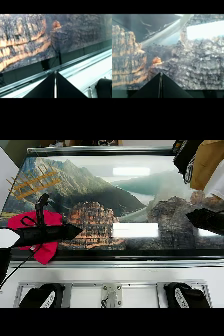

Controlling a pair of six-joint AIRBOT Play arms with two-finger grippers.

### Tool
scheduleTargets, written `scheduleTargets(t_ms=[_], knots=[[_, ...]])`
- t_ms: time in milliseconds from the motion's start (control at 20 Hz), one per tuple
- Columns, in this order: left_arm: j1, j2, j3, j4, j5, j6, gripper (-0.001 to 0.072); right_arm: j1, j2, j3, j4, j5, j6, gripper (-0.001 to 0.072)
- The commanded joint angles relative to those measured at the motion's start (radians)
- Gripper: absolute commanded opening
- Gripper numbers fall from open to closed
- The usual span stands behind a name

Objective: Fold the clothes and pants, and hang the long-sleeved shirts on hangers.

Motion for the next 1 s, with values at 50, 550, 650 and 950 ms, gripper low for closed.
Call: scheduleTargets(t_ms=[50,550,650,950], knots=[[0.0,0.0,-0.004,0.001,-0.001,0.0,0.0007,0.001,0.0,-0.002,0.0,0.0,0.0,0.0019],[0.001,0.0,-0.003,0.007,0.085,0.008,0.003,0.001,0.0,-0.002,0.0,0.0,0.0,0.0019],[0.003,-0.001,0.024,0.111,0.158,0.09,0.0707,0.001,0.0,-0.002,0.0,0.0,0.0,0.0019],[0.003,-0.227,0.197,0.894,0.204,-0.023,0.0698,0.001,0.0,-0.002,0.0,0.0,0.0,0.0019]])
